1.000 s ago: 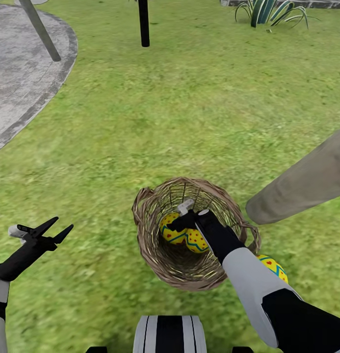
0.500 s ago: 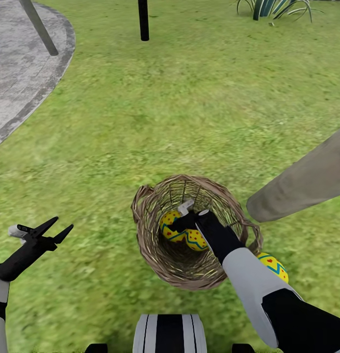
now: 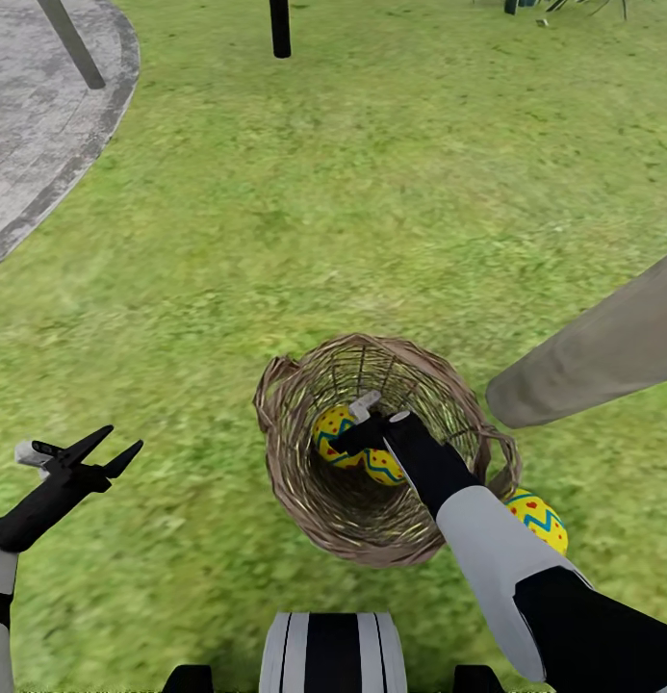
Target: Take the three Easter eggs out of the wicker basket on the lawn in the garden, then place them on the lawn next to a single tree (choose any tree) so that all three eggs are next to the same tree and none are left in the basket.
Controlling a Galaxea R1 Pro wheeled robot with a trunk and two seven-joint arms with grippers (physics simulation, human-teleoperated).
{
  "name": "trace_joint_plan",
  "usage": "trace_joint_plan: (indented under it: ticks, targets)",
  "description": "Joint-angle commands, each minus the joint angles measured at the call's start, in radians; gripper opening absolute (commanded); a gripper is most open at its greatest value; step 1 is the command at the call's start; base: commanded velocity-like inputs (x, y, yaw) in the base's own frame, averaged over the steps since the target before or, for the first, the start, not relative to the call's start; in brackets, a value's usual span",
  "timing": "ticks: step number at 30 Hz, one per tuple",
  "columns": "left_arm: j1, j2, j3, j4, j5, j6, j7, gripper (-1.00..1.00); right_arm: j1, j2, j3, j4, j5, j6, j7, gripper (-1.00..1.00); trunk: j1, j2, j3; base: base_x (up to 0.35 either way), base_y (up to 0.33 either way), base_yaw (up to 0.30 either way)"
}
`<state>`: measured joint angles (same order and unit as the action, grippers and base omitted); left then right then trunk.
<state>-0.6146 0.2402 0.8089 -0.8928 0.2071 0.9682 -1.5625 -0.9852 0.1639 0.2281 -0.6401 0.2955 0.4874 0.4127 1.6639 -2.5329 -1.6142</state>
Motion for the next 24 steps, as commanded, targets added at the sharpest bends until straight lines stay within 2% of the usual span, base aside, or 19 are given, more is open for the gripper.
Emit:
trace_joint_plan:
  ticks: [1,9,10,18,24]
  targets:
    - [-0.001,0.0,0.001,0.0,-0.002,0.011,-0.005,1.0,0.0,0.0,0.0,-0.001,0.004,0.006,0.008,1.0,0.0,0.0,-0.001,0.0,0.0,0.0]
    - [-0.001,0.001,0.001,0.0,-0.003,0.011,-0.005,1.0,0.0,0.0,0.0,-0.001,0.004,0.007,0.009,1.0,0.002,-0.001,-0.016,0.0,0.0,0.0]
    - [-0.001,0.001,0.001,0.0,-0.003,0.011,-0.005,1.0,0.0,0.0,0.0,-0.001,0.004,0.006,0.009,-1.0,0.002,-0.001,-0.016,0.0,0.0,0.0]
    - [-0.001,0.001,0.001,0.0,-0.002,0.011,-0.005,1.0,0.0,0.0,0.0,-0.001,0.004,0.007,0.011,-1.0,0.004,-0.002,-0.032,0.0,0.0,0.0]
    - [-0.001,0.001,0.001,0.0,-0.002,0.011,-0.005,1.0,0.0,0.0,0.0,-0.001,0.004,0.007,0.011,-1.0,0.003,-0.002,-0.028,0.0,0.0,0.0]
